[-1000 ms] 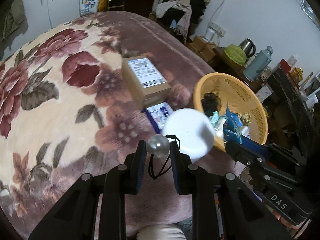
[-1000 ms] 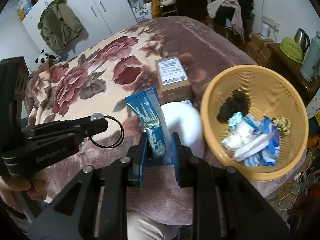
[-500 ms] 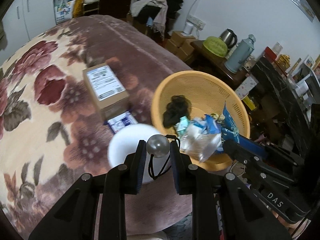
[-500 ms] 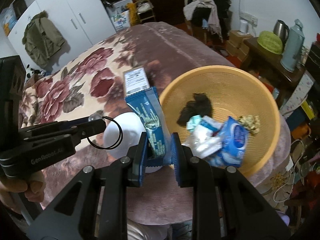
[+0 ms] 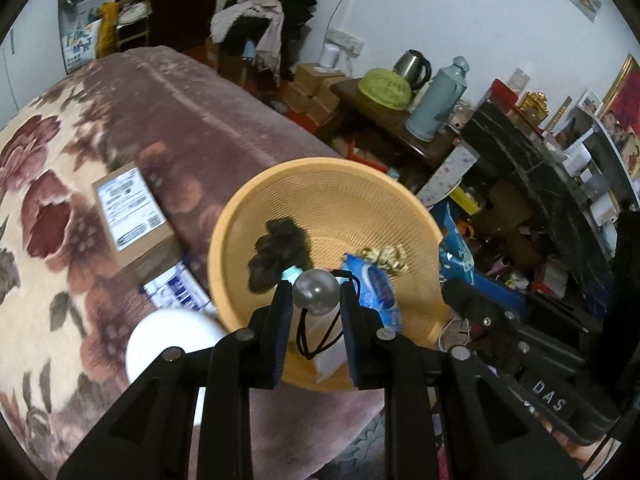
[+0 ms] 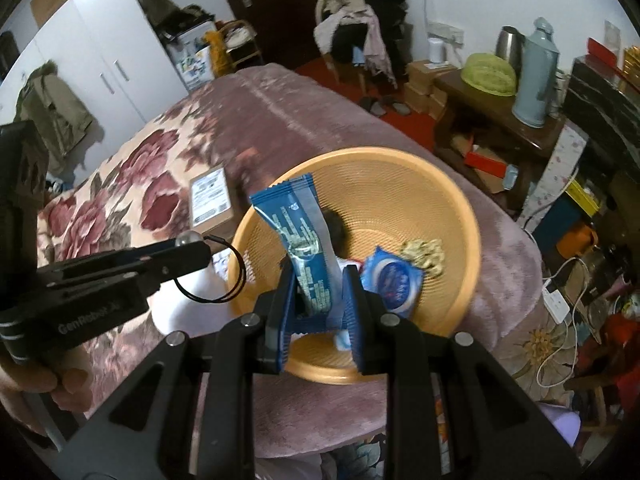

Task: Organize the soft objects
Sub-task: 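Open the left gripper over the basket while the right gripper releases the blue packet, then withdraw both open grippers from the basket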

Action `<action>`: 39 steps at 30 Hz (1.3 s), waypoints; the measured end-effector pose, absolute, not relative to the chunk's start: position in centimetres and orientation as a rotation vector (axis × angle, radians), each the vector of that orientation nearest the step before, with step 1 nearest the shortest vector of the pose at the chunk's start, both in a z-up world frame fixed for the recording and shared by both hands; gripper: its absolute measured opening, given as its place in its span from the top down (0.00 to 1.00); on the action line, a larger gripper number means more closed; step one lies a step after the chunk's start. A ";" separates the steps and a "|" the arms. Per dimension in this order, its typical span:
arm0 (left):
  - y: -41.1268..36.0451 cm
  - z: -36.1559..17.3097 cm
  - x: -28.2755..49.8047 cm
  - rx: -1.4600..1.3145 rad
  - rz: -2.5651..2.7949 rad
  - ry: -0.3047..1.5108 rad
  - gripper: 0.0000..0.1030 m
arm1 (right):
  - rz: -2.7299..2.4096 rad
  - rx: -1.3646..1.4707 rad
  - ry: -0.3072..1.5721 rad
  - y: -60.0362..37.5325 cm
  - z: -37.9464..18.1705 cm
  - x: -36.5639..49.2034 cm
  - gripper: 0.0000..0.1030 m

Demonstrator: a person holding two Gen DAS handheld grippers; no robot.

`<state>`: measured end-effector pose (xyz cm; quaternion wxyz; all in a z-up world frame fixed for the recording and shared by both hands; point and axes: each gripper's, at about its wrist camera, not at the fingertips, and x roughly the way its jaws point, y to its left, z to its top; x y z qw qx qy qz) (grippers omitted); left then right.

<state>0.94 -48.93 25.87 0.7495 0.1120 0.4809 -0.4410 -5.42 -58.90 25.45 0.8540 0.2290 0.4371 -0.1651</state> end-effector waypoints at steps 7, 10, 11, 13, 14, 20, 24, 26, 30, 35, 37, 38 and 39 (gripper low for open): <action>-48.8 24.7 1.6 0.214 -0.957 1.065 0.09 | -0.435 0.575 0.909 -61.1 24.3 -6.3 0.22; -48.0 24.3 1.7 0.211 -0.929 1.055 0.04 | -0.439 0.576 0.931 -61.0 23.7 -6.6 0.21; -47.8 24.2 1.8 0.212 -0.922 1.054 0.04 | -0.440 0.575 0.939 -61.0 23.5 -6.6 0.20; -47.2 23.8 1.7 0.227 -0.900 1.052 0.01 | -0.445 0.568 0.957 -60.7 23.2 -6.8 0.06; -47.0 23.7 1.6 0.236 -0.888 1.045 0.01 | -0.449 0.564 0.962 -60.5 23.0 -6.9 0.02; -45.3 23.0 1.4 0.241 -0.849 1.034 0.01 | -0.448 0.567 0.981 -59.8 22.4 -7.6 0.00; -44.3 23.0 1.0 0.238 -0.833 1.021 0.01 | -0.449 0.557 0.986 -59.1 22.4 -7.9 0.00; -43.9 22.9 0.8 0.236 -0.841 1.026 0.01 | -0.448 0.555 0.985 -58.7 22.4 -8.1 0.00; -43.0 23.0 0.0 0.237 -0.836 1.013 0.01 | -0.442 0.553 0.983 -57.9 22.4 -8.3 0.00; -42.0 22.8 -0.4 0.204 -0.848 1.039 0.01 | -0.434 0.540 0.980 -56.7 22.4 -8.5 0.00; -41.8 22.6 -0.5 0.214 -0.818 1.039 0.01 | -0.429 0.539 0.976 -56.4 22.4 -8.7 0.00; -41.7 22.6 -0.7 0.213 -0.820 1.037 0.01 | -0.428 0.538 0.976 -56.2 22.5 -8.7 0.00; -41.5 22.5 -0.8 0.210 -0.828 1.038 0.01 | -0.427 0.536 0.976 -56.1 22.5 -8.7 0.00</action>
